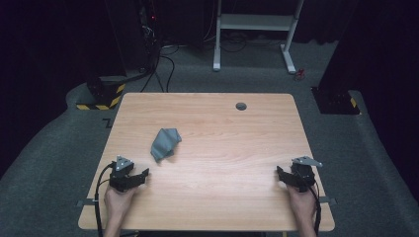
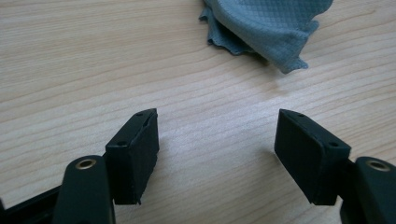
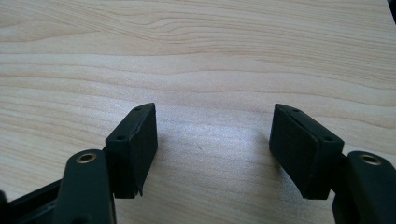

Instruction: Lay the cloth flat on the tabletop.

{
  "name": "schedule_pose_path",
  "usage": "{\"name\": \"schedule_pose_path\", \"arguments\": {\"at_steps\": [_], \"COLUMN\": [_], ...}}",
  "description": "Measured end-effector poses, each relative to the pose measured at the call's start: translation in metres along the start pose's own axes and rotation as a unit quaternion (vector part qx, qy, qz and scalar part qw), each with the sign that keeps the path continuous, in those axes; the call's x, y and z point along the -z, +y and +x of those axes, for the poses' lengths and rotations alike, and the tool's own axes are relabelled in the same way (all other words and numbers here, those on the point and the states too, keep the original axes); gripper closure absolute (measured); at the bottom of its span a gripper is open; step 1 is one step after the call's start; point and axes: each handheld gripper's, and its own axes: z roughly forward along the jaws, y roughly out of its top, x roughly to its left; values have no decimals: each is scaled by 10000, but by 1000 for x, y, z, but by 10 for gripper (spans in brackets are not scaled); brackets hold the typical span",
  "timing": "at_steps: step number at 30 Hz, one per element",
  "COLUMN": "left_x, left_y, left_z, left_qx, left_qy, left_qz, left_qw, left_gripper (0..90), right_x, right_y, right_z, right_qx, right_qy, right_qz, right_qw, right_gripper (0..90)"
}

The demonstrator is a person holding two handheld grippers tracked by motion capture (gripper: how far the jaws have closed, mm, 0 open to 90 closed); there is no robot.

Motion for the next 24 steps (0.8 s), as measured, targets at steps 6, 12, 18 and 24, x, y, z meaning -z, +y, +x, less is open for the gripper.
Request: {"name": "schedule_pose_path", "arguments": {"at_steps": [6, 12, 18, 24], "left_x": [2, -2, -9, -31], "left_y": [9, 23, 38, 60], "left_z": [-3, -12, -25, -39], "left_qx": [-25, -139, -286, -436], "left_qy": [-259, -381, -522, -501], "left_qz": [-135, -186, -230, -144], "left_qw": [9996, 9990, 9980, 9977], "left_gripper": [316, 308, 307, 311], "right_x": [0, 0, 0, 0], "right_y": [0, 0, 0, 0], "right_z": [0, 0, 0, 0], "right_qx": [18, 21, 20, 22], "right_qy": [-1, 1, 4, 6], "right_qz": [-5, -5, -4, -5], "right_qw": [10000, 10000, 10000, 10000], "right_gripper": [322, 321, 321, 320]}}
